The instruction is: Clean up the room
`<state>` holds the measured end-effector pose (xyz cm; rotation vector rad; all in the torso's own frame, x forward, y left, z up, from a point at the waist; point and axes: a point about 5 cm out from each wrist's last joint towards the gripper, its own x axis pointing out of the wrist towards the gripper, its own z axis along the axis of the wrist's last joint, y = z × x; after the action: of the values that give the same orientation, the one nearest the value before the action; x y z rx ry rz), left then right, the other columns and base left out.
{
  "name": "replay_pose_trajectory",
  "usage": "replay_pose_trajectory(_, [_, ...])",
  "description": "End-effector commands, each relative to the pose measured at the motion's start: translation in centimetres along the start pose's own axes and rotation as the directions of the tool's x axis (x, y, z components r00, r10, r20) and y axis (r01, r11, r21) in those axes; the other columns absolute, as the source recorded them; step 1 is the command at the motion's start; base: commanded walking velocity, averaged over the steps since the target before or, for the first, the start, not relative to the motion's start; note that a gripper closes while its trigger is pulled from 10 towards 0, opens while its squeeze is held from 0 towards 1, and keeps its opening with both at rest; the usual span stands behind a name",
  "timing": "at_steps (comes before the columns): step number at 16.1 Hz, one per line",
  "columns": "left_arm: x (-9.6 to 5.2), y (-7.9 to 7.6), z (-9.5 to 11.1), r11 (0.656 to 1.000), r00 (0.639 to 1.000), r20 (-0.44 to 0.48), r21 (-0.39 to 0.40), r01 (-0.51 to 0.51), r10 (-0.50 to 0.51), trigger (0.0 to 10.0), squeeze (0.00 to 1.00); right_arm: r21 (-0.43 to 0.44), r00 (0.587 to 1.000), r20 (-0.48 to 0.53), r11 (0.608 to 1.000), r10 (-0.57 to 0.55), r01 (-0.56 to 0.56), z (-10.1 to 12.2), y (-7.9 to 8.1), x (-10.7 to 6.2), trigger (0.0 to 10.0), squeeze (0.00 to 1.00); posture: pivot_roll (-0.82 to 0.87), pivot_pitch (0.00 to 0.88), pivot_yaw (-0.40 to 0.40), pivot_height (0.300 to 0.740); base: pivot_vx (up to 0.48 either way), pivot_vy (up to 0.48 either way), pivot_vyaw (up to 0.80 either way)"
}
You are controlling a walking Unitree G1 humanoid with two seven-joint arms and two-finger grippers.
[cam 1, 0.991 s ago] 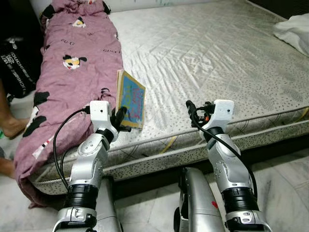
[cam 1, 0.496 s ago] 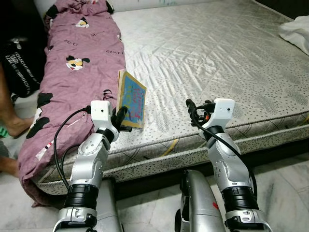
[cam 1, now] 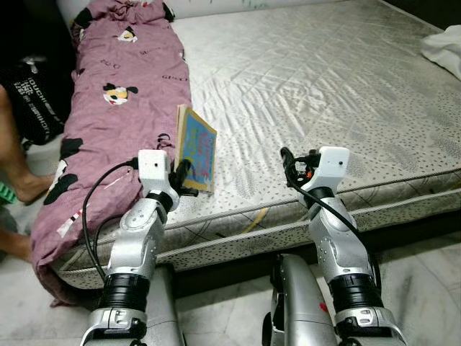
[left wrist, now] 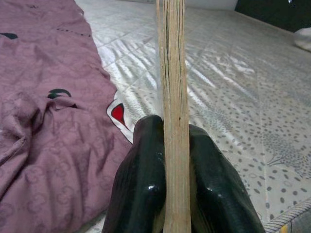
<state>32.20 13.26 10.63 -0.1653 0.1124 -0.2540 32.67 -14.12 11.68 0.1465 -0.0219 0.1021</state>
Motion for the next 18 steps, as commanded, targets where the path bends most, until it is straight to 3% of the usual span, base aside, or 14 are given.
replay_pose_trajectory(1, [0.4, -0.1, 1.4, 1.0, 0.999, 0.052, 0.027, 0.003, -0.005, 10.0, 0.0, -0.001, 1.0, 0.015, 1.0, -0.009, 0.009, 0.4, 0.0, 0.2, 10.0, 0.0, -0.01, 0.0, 0.051, 0.562, 0.0, 0.0, 0.0])
replay_pose_trajectory(9, [0.4, -0.1, 1.2, 0.999, 0.999, 0.048, 0.034, -0.001, -0.001, 10.0, 0.0, -0.013, 0.999, 0.022, 1.0, -0.023, 0.023, 0.2, -0.4, 0.4, 10.0, 0.0, -0.01, 0.0, 0.051, 0.652, 0.0, 0.0, 0.0])
replay_pose_trajectory(14, [0.7, 1.2, 2.1, 0.998, 0.996, 0.074, 0.04, -0.053, 0.05, 10.0, 0.0, -0.025, 0.999, 0.028, 0.999, -0.036, 0.037, 0.3, -1.0, 0.4, 10.0, 0.0, -0.01, 0.0, 0.052, 0.711, 0.0, 0.0, 0.0])
replay_pose_trajectory(18, [0.6, 1.3, 1.7, 0.997, 0.996, 0.065, 0.04, -0.061, 0.059, 10.0, 0.0, -0.045, 0.997, 0.016, 0.997, -0.07, 0.071, 0.0, -1.6, 0.3, 10.0, 0.0, -0.01, 0.0, 0.055, 0.725, 0.0, 0.0, 0.0])
